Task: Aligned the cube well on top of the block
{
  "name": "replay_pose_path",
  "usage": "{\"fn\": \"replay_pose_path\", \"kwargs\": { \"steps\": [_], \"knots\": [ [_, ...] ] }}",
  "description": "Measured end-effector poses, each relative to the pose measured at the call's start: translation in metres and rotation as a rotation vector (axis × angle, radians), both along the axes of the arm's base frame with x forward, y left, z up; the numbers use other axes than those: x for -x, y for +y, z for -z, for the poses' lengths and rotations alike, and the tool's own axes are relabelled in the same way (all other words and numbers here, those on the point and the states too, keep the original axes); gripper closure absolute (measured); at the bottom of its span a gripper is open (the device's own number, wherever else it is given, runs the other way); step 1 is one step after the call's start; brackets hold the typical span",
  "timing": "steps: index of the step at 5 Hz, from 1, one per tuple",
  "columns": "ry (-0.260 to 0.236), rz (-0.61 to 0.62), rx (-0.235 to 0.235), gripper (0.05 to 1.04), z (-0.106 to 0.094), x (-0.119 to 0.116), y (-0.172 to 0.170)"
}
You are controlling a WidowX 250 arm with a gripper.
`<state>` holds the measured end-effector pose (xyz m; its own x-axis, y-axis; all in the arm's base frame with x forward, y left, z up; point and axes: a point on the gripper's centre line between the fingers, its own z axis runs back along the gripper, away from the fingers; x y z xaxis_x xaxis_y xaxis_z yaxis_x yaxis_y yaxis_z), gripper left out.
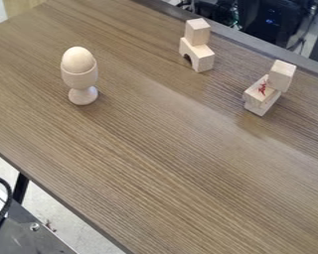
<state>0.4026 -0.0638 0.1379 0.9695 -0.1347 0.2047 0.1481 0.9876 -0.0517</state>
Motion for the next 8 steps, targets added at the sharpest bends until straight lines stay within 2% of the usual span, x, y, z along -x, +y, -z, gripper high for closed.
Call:
{"fn": "replay_pose_path", "kwargs": {
  "steps": [3,4,5,8],
  "knots": [
    [0.126,-0.059,-0.029,0.083,0.025,-0.019,-0.026],
    [0.142,-0.079,-0.026,0.083,0.028,-0.024,-0.028],
    [0.148,-0.093,-0.024,0.083,0.030,-0.024,-0.028],
    [0.123,-0.112,-0.028,0.083,0.041,-0.026,-0.027]
  ]
}}
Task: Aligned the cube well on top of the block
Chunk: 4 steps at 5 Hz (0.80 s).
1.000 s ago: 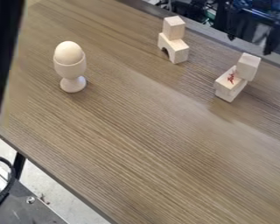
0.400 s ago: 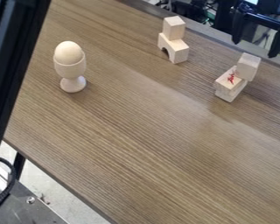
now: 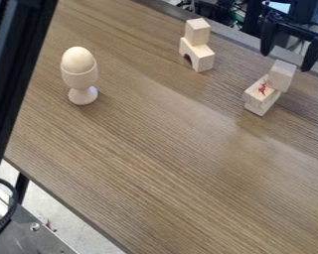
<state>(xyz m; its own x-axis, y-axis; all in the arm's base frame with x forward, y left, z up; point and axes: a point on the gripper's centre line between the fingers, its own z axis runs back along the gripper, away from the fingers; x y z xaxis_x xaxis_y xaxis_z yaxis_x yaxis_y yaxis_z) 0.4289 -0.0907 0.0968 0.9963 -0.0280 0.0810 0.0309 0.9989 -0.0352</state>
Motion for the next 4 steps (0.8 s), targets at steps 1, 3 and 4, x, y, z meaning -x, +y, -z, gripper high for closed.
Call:
{"fn": "replay_pose_path", "kwargs": {
  "steps": [1,3,4],
  "knots": [
    [-0.012,-0.006,0.000,0.083,0.0009,-0.0022,0.0001],
    [-0.026,-0.018,0.001,0.083,0.0006,-0.0044,0.0001],
    [-0.023,-0.021,-0.007,0.083,0.0058,-0.0050,0.0012]
  ]
}}
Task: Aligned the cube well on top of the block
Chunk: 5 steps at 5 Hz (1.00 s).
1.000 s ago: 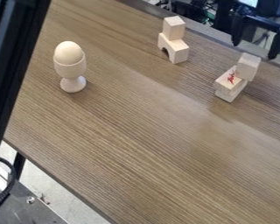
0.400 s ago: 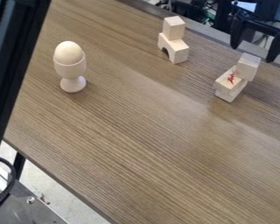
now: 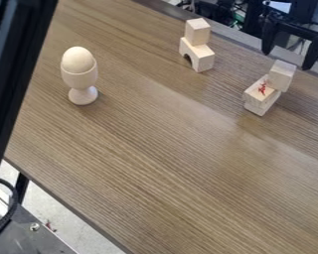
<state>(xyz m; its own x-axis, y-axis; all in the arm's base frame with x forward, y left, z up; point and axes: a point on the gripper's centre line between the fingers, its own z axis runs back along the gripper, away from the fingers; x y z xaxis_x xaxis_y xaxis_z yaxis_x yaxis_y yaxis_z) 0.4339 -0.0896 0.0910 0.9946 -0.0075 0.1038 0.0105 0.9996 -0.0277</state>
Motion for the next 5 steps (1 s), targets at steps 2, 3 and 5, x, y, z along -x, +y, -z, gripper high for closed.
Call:
{"fn": "replay_pose_path", "kwargs": {
  "steps": [2,3,5],
  "knots": [
    [0.026,-0.005,-0.012,0.083,0.015,0.002,0.002],
    [0.025,-0.005,-0.018,0.083,0.017,0.002,0.003],
    [0.046,-0.004,-0.026,0.083,0.027,0.005,0.004]
  ]
}}
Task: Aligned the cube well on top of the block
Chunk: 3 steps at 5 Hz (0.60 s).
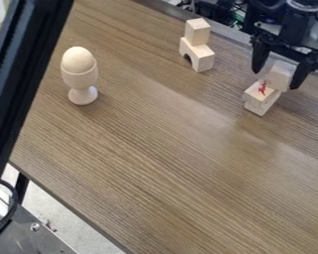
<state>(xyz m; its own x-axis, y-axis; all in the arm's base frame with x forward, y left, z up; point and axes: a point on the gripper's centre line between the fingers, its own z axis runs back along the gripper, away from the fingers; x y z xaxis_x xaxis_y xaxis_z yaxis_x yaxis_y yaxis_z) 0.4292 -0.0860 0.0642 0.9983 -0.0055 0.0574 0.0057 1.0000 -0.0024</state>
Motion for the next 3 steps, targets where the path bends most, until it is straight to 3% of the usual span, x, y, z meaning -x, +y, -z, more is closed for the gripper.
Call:
{"fn": "replay_pose_path", "kwargs": {
  "steps": [3],
  "knots": [
    [0.019,0.003,-0.013,0.083,0.0105,0.0059,0.0026]
  ]
}}
